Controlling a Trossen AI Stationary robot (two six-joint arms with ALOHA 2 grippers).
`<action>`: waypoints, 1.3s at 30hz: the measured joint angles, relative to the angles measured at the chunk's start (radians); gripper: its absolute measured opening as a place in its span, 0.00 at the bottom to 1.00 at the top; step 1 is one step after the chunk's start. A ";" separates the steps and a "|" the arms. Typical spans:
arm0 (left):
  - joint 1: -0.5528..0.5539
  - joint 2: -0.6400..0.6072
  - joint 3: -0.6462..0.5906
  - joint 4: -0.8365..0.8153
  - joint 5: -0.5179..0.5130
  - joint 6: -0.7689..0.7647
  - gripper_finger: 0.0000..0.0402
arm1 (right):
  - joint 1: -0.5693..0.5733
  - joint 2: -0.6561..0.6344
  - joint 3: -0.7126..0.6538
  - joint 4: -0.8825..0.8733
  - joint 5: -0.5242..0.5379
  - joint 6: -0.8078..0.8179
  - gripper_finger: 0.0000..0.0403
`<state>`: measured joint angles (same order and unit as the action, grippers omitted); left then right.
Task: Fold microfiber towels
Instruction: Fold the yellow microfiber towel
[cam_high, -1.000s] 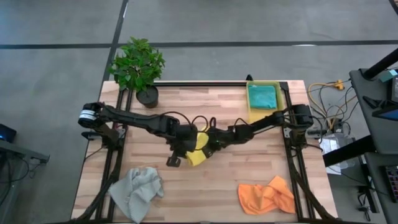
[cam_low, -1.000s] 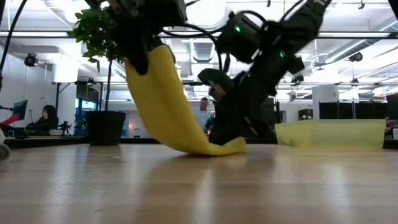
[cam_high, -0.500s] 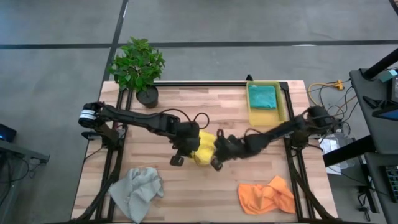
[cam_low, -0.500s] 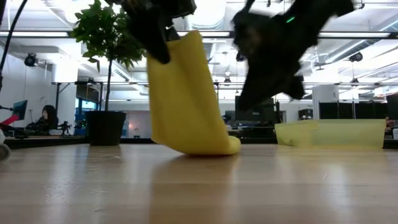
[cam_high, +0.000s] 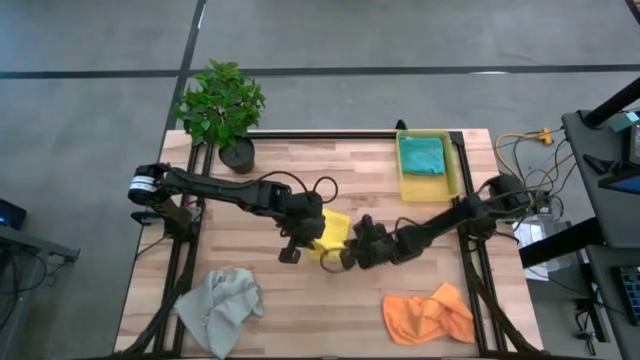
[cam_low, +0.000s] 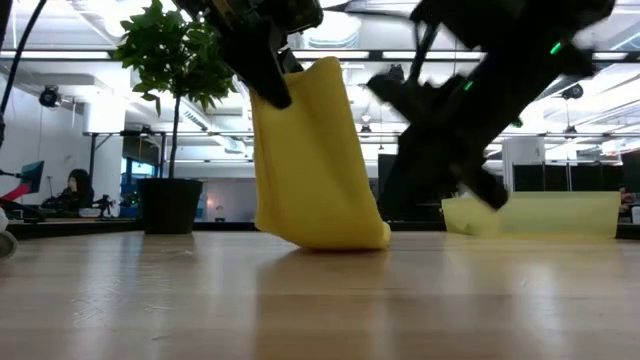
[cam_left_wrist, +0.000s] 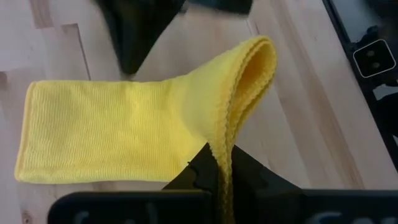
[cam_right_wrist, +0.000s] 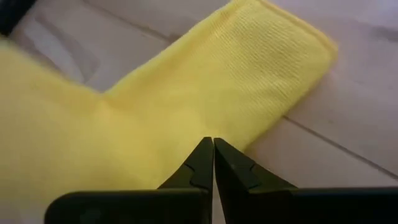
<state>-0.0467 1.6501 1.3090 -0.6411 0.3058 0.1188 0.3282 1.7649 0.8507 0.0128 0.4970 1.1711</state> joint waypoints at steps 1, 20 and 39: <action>0.000 0.000 0.000 0.000 0.000 0.000 0.00 | -0.018 0.019 -0.009 0.044 -0.023 0.000 0.02; 0.069 0.069 0.001 0.160 -0.083 0.001 0.00 | -0.091 0.102 -0.014 0.161 -0.260 -0.107 0.02; 0.114 0.213 0.007 0.173 -0.211 0.079 0.00 | -0.090 0.102 -0.014 0.169 -0.265 -0.133 0.02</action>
<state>0.0672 1.8631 1.3159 -0.4677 0.0948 0.1978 0.2379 1.8670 0.8371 0.1815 0.2316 1.0384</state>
